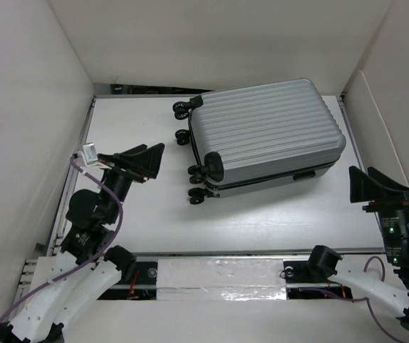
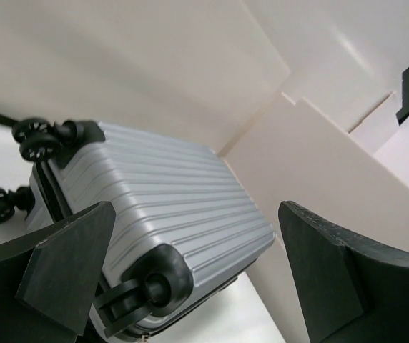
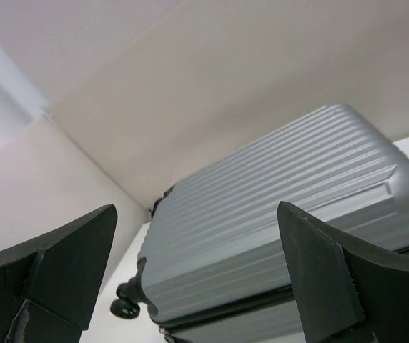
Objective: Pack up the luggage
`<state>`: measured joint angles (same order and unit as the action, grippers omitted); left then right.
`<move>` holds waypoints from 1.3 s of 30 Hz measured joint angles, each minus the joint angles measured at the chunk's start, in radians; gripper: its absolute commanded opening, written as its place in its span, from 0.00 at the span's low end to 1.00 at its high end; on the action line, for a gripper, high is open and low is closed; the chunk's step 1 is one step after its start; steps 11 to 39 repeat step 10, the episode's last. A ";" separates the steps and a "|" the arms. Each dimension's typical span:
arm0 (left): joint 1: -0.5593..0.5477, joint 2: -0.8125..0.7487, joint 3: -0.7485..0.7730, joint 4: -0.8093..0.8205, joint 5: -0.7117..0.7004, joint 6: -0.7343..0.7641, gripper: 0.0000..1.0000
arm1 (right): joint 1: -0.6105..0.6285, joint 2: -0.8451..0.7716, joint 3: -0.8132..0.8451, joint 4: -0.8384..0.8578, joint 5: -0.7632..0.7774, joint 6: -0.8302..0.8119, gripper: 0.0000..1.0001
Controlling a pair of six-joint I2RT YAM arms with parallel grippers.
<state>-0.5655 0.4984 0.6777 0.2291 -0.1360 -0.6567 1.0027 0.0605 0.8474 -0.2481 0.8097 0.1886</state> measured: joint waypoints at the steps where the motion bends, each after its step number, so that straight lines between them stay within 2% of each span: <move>1: 0.000 -0.016 0.018 -0.021 -0.002 0.010 0.99 | 0.000 -0.002 0.011 0.003 0.007 -0.009 1.00; 10: 0.000 -0.076 0.121 -0.124 -0.046 0.105 0.99 | 0.000 0.042 0.082 0.010 0.028 -0.047 1.00; 39: 0.000 -0.076 0.121 -0.124 -0.046 0.105 0.99 | 0.000 0.042 0.082 0.010 0.028 -0.047 1.00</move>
